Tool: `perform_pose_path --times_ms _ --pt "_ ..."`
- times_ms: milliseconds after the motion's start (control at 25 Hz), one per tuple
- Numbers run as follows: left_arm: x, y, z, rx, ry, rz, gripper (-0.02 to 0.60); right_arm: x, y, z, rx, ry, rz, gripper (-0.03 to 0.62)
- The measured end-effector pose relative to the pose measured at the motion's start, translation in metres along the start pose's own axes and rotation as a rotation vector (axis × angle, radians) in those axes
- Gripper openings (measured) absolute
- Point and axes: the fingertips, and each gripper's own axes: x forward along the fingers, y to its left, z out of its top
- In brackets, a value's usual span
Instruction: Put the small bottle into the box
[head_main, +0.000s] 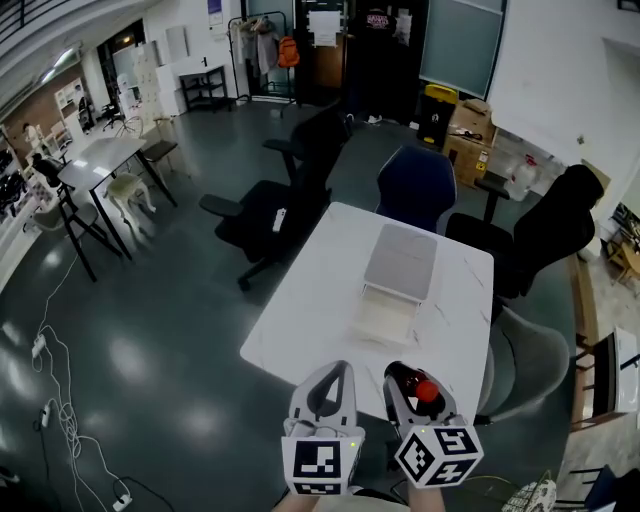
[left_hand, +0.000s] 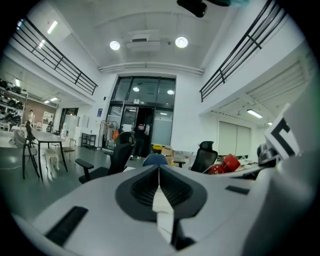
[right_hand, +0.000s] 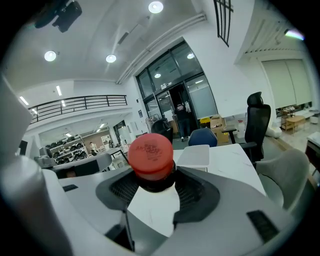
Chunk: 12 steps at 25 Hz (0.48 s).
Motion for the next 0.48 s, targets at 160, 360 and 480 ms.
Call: perform_pose_path --times_ms 160,360,480 --pt "0.016 0.013 -0.002 -0.006 0.012 -0.028 0.02 0.017 0.004 0.005 0.007 -0.008 -0.018 0.229" --pt "0.03 0.02 -0.008 -0.017 0.033 -0.067 0.02 0.03 0.005 0.003 0.012 -0.003 -0.05 0.228" --pt "0.039 0.021 -0.011 -0.007 0.043 -0.083 0.02 0.037 0.002 0.001 0.017 0.012 -0.063 0.227"
